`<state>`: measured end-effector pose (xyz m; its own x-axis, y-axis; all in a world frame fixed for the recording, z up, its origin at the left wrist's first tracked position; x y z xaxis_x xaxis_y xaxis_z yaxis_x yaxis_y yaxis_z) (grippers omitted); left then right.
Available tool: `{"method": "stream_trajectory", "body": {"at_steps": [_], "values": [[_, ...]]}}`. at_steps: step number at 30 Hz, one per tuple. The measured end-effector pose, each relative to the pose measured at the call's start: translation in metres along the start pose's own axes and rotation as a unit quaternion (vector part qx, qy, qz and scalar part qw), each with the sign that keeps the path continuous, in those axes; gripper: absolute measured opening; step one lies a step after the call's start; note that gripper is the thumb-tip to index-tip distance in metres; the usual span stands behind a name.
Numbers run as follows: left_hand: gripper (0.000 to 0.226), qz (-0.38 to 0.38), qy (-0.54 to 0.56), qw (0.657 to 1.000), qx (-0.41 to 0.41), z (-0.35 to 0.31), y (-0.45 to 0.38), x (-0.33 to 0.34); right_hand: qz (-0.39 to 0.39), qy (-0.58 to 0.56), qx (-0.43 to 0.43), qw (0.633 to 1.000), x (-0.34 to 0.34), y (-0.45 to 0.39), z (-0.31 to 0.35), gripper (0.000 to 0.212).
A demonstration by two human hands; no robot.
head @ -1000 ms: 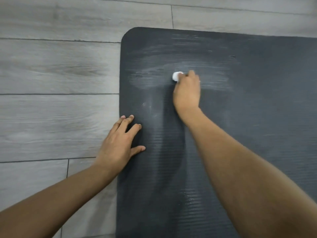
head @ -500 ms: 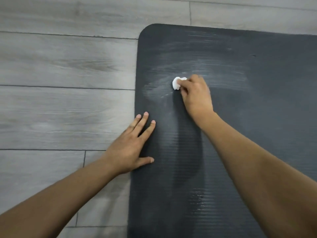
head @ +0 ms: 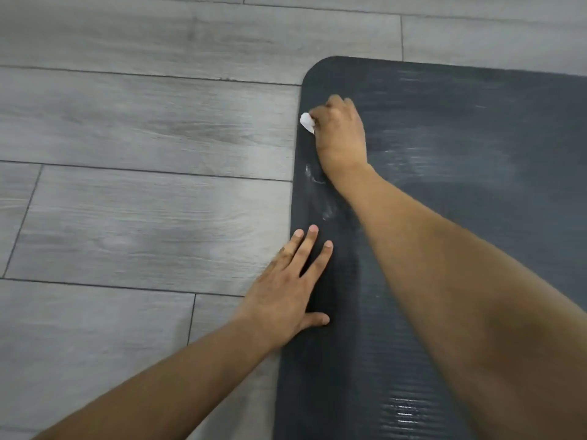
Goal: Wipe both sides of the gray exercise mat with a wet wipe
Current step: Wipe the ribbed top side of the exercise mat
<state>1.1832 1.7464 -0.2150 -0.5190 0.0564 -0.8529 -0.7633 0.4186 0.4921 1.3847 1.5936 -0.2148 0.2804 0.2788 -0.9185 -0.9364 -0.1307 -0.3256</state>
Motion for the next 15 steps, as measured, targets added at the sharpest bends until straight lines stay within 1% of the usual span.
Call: {"method": "stream_trajectory", "body": {"at_steps": [1, 2, 6, 8, 10, 11, 15], "values": [[0.113, 0.002, 0.005, 1.000, 0.001, 0.000, -0.001, 0.001, -0.019, -0.014, -0.002, 1.000, -0.003, 0.014, 0.005, 0.018], [0.113, 0.001, 0.009, 1.000, 0.003, 0.000, -0.003, 0.002, -0.022, -0.037, -0.017, 0.999, -0.007, 0.032, 0.011, 0.016], [0.113, 0.001, 0.010, 1.000, 0.008, 0.000, -0.004, 0.001, 0.030, -0.121, -0.132, 0.983, -0.025, 0.088, 0.012, 0.015], [0.113, 0.006, 0.006, 1.000, 0.003, -0.001, -0.004, 0.000, 0.043, -0.134, -0.153, 0.978, -0.025, 0.097, 0.007, 0.016], [0.113, 0.006, 0.000, 1.000, 0.003, -0.001, -0.004, 0.000, 0.038, -0.128, -0.149, 0.980, -0.024, 0.096, 0.009, 0.014], [0.113, 0.007, -0.003, 1.000, 0.004, -0.002, -0.004, 0.000, 0.023, -0.116, -0.137, 0.983, -0.026, 0.094, 0.012, 0.014], [0.116, 0.004, -0.005, 1.000, 0.000, -0.002, -0.004, 0.001, -0.100, -0.075, -0.038, 0.991, -0.044, 0.095, 0.009, 0.019]]}}
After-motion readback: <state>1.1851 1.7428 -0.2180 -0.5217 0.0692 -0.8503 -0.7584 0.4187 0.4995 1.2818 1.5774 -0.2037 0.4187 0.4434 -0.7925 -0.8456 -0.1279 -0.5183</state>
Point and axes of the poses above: each hand's wrist, its own y-axis away from the middle knuckle, its own x-axis out of the palm, z = x × y, the point moved 2 cm from there along -y, towards the middle knuckle, and after that the axes turned 13 degrees about -x, right-handed, at the moved point
